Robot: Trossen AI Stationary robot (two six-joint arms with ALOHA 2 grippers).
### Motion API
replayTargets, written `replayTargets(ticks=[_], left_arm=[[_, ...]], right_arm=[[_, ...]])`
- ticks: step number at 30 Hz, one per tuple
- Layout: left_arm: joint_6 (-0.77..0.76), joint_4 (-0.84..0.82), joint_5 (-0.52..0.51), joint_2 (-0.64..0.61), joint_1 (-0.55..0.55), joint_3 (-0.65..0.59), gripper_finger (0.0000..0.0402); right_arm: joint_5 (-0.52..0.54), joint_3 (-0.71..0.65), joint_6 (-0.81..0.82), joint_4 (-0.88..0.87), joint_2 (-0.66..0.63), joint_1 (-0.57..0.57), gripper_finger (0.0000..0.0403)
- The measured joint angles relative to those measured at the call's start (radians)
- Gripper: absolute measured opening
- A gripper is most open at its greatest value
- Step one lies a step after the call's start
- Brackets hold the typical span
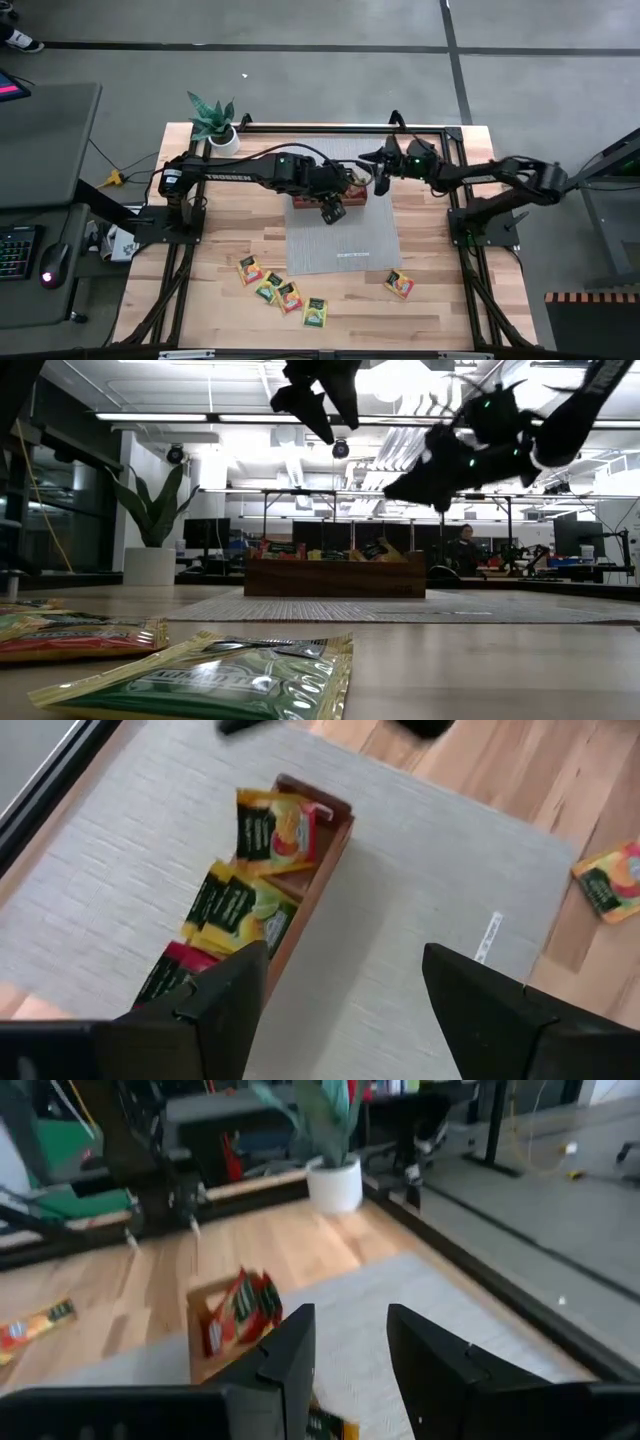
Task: Pick & Place Tea
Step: Put the orange tea bag into the right section of the wooden organizer
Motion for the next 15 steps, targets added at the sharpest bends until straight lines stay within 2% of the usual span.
replayTargets(ticks=[4, 8, 15], left_arm=[[-0.001, -0.011, 0.001, 0.000, -0.021, 0.000, 0.0264], [0.002, 0.009, -0.010, 0.000, -0.056, -0.011, 0.0264], [-0.055, 0.181, 0.000, -0.040, -0.080, -0.207, 0.0264]], right_arm=[[0.012, 0.000, -0.004, -0.106, -0.145, 0.000, 0.0122], [0.012, 0.000, -0.004, -0.307, -0.335, 0.000, 0.0112], [-0.001, 0.000, 0.114, -0.669, -0.688, 0.023, 0.0074]])
